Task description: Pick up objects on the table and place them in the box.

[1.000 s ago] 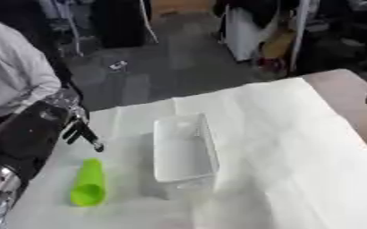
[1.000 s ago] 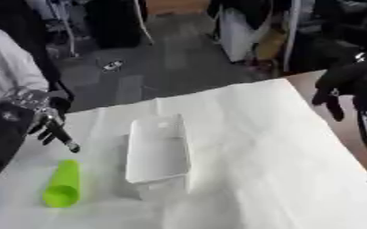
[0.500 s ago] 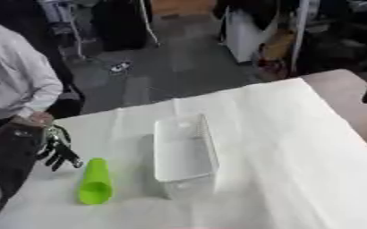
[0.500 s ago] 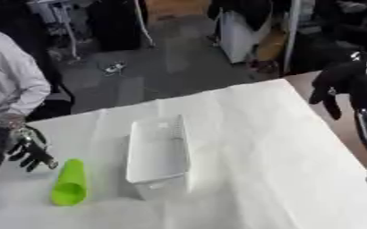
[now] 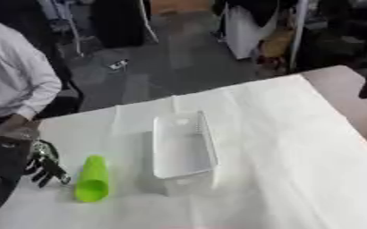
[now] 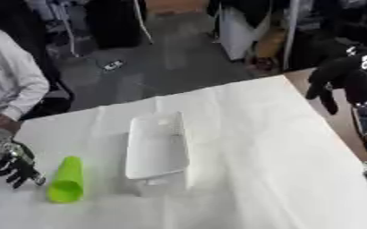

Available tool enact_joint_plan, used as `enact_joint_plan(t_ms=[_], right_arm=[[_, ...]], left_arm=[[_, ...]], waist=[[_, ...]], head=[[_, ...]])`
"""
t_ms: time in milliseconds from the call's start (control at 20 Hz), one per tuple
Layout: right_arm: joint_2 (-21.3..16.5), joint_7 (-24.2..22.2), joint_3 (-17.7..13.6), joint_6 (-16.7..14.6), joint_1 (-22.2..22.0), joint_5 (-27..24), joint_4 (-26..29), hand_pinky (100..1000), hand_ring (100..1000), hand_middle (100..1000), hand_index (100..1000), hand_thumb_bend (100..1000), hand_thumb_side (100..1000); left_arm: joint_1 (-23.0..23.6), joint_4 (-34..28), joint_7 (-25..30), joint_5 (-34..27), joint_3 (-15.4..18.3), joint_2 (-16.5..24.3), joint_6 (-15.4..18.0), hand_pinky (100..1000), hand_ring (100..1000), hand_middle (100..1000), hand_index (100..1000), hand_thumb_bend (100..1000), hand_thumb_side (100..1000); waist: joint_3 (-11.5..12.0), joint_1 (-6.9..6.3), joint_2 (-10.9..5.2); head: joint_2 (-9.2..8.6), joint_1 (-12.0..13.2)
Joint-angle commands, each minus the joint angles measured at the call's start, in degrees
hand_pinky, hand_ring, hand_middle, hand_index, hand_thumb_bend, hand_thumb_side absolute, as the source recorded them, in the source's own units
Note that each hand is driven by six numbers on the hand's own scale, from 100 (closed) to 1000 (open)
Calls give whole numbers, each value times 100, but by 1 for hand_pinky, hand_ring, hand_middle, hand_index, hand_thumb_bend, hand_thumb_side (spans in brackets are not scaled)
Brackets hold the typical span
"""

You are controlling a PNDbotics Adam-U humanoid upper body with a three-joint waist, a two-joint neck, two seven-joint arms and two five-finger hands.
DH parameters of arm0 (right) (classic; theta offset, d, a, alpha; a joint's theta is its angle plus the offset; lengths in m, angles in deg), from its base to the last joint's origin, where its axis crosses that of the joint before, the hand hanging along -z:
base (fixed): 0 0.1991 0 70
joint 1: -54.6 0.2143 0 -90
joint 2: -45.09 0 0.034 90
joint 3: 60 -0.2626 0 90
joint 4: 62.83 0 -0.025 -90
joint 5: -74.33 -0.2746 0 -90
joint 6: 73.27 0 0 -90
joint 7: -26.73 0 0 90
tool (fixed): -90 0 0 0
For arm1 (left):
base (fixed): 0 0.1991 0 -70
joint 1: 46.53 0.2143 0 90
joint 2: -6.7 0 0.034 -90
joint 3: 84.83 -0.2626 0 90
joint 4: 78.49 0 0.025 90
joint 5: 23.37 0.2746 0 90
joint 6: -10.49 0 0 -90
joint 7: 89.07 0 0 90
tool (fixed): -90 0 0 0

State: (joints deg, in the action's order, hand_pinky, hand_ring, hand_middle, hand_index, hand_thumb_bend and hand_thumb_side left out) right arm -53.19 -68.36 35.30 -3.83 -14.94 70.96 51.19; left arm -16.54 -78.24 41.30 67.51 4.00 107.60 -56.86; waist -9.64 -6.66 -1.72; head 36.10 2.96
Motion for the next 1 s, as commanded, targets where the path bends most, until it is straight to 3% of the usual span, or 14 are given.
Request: enact_joint_plan(t_ms=[50, 200, 300, 400, 500, 550, 600, 650, 700, 750, 800, 900, 950, 1000], right_arm=[[-122, -8, -23, 23, 27, 13, 58, 100, 405, 500, 626, 100, 751], [-123, -12, -24, 22, 24, 15, 58, 100, 405, 500, 626, 100, 752], [-121, -23, -16, 30, 15, 21, 58, 100, 405, 500, 627, 100, 753], [-122, -29, -14, 33, 13, 24, 58, 100, 405, 500, 627, 100, 753], [-130, -38, -8, 28, 18, 21, 58, 100, 405, 500, 626, 100, 753], [-135, -45, -4, 24, 23, 19, 58, 100, 405, 500, 626, 100, 753], [-140, -51, -1, 22, 30, 15, 58, 100, 405, 500, 626, 100, 753], [-145, -57, 3, 22, 35, 12, 58, 100, 405, 500, 627, 100, 754], [-152, -66, 9, 22, 41, 9, 58, 100, 405, 500, 627, 100, 754], [-156, -73, 14, 21, 47, 6, 58, 100, 405, 500, 627, 100, 754], [-162, -83, 19, 19, 50, 3, 58, 100, 405, 500, 627, 100, 754], [-172, -99, 25, 16, 51, -2, 58, 100, 405, 501, 627, 100, 755], [-174, -105, 27, 15, 54, -4, 58, 100, 405, 501, 627, 100, 755], [-178, -111, 30, 15, 55, -6, 58, 100, 405, 501, 627, 100, 755]], left_arm=[[-66, -25, 713, 105, 69, 247, 810, 100, 227, 384, 512, 220, 1000], [-76, -25, 543, 209, 51, 257, 875, 100, 231, 387, 513, 232, 1000], [-82, -32, 342, 279, 50, 286, 934, 100, 236, 391, 520, 247, 1000], [-102, -251, -36, 340, -37, 315, 1002, 100, 260, 424, 555, 267, 1000], [-36, -901, -584, 292, -382, 400, 1135, 172, 330, 479, 604, 281, 1000], [45, -1399, -840, 223, -681, 492, 1175, 258, 376, 514, 635, 304, 1000], [159, -1991, -1027, 138, -1037, 617, 1180, 242, 367, 509, 630, 302, 1000], [267, -2559, -1108, 6, -1363, 757, 1143, 385, 443, 577, 680, 353, 1000], [364, -3214, -1128, -53, -1698, 939, 1036, 443, 476, 603, 699, 368, 1000], [476, -3734, -1062, -181, -1944, 1082, 949, 604, 591, 677, 749, 394, 1000], [555, -4231, -955, -284, -2138, 1237, 871, 684, 646, 727, 779, 407, 1000], [686, -5120, -906, -621, -2381, 1509, 857, 764, 759, 813, 837, 527, 1000], [747, -5369, -843, -759, -2452, 1600, 846, 774, 772, 823, 844, 545, 1000], [779, -5662, -945, -954, -2540, 1659, 1007, 857, 861, 900, 892, 706, 931]], waist=[[16, 30, -71], [23, 37, -66], [29, 46, -60], [30, 48, -62], [27, 41, -65], [21, 32, -65], [13, 23, -63], [5, 13, -61], [-2, 2, -57], [-10, -5, -53], [-14, -12, -49], [-20, -22, -44], [-25, -25, -42], [-29, -28, -42]], head=[[-19, -29], [-276, -151], [-607, -308], [-714, -333], [-731, -325], [-736, -316], [-747, -307], [-759, -297], [-778, -288], [-790, -279], [-802, -270], [-818, -251], [-821, -245], [-828, -232]])
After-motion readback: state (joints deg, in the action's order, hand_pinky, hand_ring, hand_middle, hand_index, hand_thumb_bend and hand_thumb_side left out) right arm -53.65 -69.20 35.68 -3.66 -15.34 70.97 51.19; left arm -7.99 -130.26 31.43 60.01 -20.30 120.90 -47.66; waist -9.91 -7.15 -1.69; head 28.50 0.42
